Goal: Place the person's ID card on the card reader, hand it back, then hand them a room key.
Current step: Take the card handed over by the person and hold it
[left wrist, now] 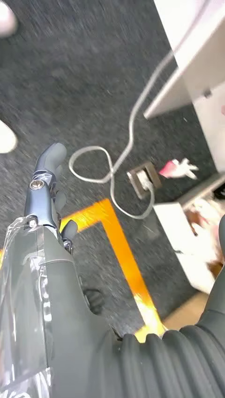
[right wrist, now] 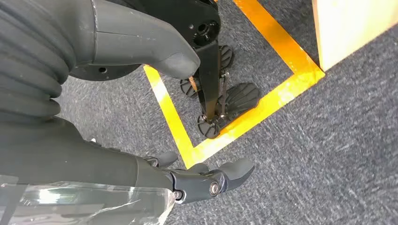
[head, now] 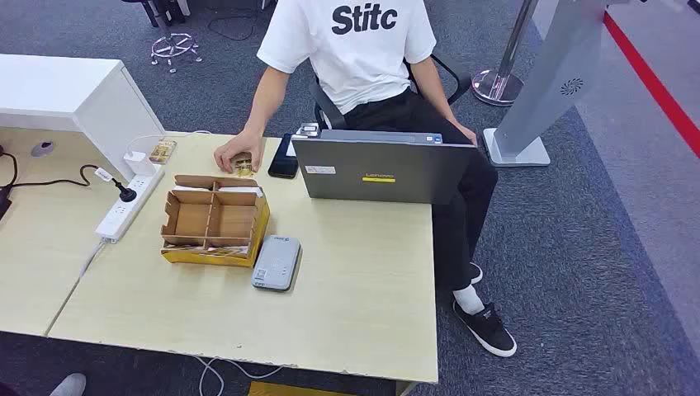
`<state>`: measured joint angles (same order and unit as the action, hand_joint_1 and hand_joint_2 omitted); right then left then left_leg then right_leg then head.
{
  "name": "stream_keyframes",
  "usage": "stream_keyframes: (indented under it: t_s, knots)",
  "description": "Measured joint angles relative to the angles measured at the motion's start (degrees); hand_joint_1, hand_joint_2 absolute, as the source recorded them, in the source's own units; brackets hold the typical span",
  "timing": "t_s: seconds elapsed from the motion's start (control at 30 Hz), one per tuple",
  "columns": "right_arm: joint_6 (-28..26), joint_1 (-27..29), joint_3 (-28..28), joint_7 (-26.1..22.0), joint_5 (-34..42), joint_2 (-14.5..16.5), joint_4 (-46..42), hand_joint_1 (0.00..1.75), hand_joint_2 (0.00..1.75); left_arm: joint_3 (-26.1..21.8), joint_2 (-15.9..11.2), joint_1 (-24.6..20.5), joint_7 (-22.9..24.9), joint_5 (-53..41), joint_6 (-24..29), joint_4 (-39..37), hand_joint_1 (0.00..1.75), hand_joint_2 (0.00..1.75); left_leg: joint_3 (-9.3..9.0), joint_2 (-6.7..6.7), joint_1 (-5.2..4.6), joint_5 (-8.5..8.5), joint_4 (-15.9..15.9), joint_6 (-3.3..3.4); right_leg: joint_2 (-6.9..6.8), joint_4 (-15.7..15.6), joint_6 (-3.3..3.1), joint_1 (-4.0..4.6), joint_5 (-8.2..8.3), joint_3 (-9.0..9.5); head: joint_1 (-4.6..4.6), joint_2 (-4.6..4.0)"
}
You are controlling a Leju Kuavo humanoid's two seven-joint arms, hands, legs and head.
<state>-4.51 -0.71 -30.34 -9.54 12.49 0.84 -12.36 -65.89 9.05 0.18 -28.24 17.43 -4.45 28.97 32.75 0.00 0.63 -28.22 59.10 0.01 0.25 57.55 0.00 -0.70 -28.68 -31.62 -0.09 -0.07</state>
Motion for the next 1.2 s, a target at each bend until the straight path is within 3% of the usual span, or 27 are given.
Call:
stream_keyframes:
  t_s: [0.1,0.2,0.3,0.43,0.57,0.83,1.1,1.2]
  knots:
    - [-0.6,-0.1,-0.6,0.9,0.0,0.0,0.1,0.0,1.75,-1.0,1.6,0.2,0.2,-2.1,2.1,4.3,0.0,1.75,0.0,0.0,0.0,0.0,0.0,0.0,0.0,0.0,0.0,0.0,0.0,0.0,0.0,0.0]
    - [-1.0,-0.2,-1.4,2.2,-0.2,0.2,0.3,0.0,1.75,-2.5,4.7,0.4,1.3,-4.4,5.5,13.6,0.0,1.75,0.01,0.0,0.0,0.0,0.0,0.0,0.0,0.0,0.0,0.0,0.0,0.01,-0.01,0.0]
    - [-1.4,-0.3,-1.8,3.2,-0.8,0.5,0.4,0.0,1.75,-2.1,6.8,1.7,-0.5,-1.8,12.0,22.5,0.0,1.75,-0.01,0.01,0.01,0.0,0.0,0.0,0.04,0.0,0.0,0.01,0.0,0.02,-0.01,0.0]
    - [-1.6,-0.3,-2.4,4.2,-1.8,0.8,0.5,0.0,1.75,6.4,8.6,8.1,-6.4,5.7,26.9,36.8,0.0,1.75,-0.03,-0.03,0.01,-0.01,0.0,0.0,0.03,0.0,0.0,0.01,-0.01,-0.03,-0.13,0.0]
    - [-1.8,-0.6,-2.7,4.4,-2.6,1.0,0.5,0.0,1.75,15.8,9.5,13.2,-10.9,3.8,34.0,50.2,0.0,1.75,0.04,-0.21,0.0,0.0,0.0,0.0,-0.16,0.0,0.02,0.01,-0.04,-0.01,-0.09,0.0]
    - [-1.7,-0.8,-3.2,4.2,-3.6,1.5,0.6,0.0,1.75,27.0,10.3,18.0,-11.9,-7.4,39.6,71.4,0.0,1.75,-0.01,-0.2,-0.02,0.01,0.0,0.0,-0.16,0.0,0.02,0.0,-0.01,0.05,-0.11,0.0]
    - [-1.8,-1.0,-3.5,4.2,-4.6,1.9,0.6,0.0,1.75,32.4,10.7,18.4,-11.9,-22.7,39.1,82.1,0.0,1.75,-0.02,-0.19,-0.02,0.0,0.0,0.0,-0.13,0.0,0.01,0.0,0.0,0.05,-0.11,0.0]
    - [-1.6,-1.0,-3.5,4.2,-4.7,1.9,0.7,0.0,1.75,33.7,10.7,18.4,-11.9,-23.9,39.1,84.0,0.0,1.75,-0.03,-0.15,-0.01,0.0,0.0,0.0,-0.09,0.0,0.01,0.0,0.0,0.04,-0.11,0.0]
